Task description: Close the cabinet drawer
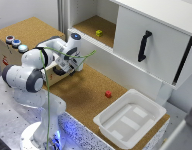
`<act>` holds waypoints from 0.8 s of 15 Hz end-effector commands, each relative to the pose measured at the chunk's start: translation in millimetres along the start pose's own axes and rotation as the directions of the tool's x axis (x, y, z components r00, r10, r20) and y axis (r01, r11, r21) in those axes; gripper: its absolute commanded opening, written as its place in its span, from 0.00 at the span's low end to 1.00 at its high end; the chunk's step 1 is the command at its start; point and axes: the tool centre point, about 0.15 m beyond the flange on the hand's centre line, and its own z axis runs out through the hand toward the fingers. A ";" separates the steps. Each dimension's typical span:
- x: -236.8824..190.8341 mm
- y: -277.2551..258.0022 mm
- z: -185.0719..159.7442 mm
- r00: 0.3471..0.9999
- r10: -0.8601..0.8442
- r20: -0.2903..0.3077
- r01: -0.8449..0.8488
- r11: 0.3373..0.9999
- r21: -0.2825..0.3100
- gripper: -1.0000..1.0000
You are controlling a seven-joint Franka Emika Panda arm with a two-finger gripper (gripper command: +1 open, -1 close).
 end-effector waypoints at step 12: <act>12.1 -14.6 29.4 0.998 0.013 0.059 -0.014 1.000 0.017 0.00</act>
